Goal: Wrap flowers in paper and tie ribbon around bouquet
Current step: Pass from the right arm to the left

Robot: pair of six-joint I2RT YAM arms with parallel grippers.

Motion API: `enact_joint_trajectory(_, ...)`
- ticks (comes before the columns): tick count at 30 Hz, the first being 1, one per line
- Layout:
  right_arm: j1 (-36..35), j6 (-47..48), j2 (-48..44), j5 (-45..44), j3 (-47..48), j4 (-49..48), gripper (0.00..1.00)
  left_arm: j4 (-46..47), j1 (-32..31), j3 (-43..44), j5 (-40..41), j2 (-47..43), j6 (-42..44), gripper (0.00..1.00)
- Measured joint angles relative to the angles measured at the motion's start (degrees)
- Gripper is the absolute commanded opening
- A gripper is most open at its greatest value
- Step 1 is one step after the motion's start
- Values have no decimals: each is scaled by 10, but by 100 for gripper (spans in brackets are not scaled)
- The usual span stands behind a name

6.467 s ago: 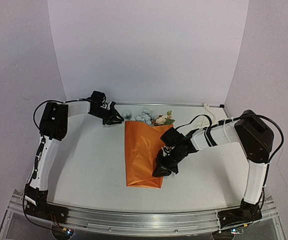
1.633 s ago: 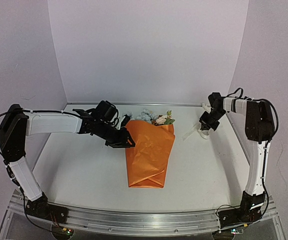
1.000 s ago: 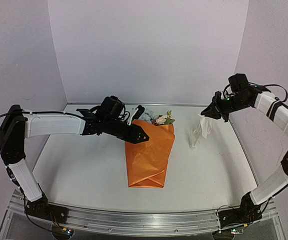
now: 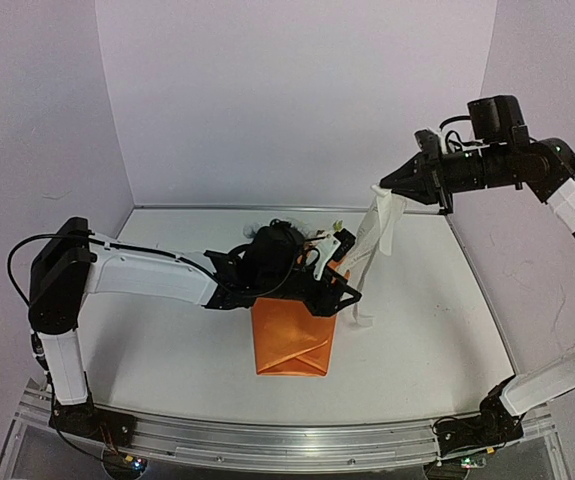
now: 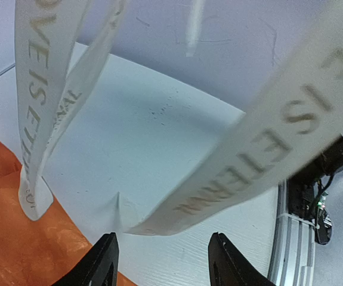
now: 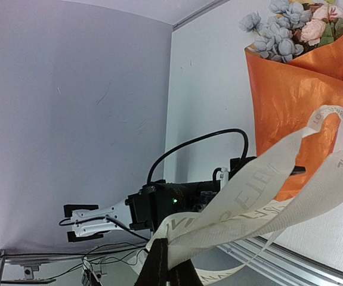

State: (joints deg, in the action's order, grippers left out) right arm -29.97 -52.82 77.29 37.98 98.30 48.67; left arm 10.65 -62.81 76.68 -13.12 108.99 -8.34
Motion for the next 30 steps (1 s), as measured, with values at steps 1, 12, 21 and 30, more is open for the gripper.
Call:
enact_joint_trajectory(1,-1,0,1,0,9,4,0,2,0,0,12,0,0,53)
enact_joint_trajectory(12,-3,15,-2,-7,40,36,0,21,0,17,33,19,10,52)
enact_joint_trajectory(21,-3,20,-21,-23,39,39,0,37,-26,19,13,51,11,53)
enact_joint_trajectory(30,-5,24,-33,-37,26,42,0,44,-34,57,25,101,11,57)
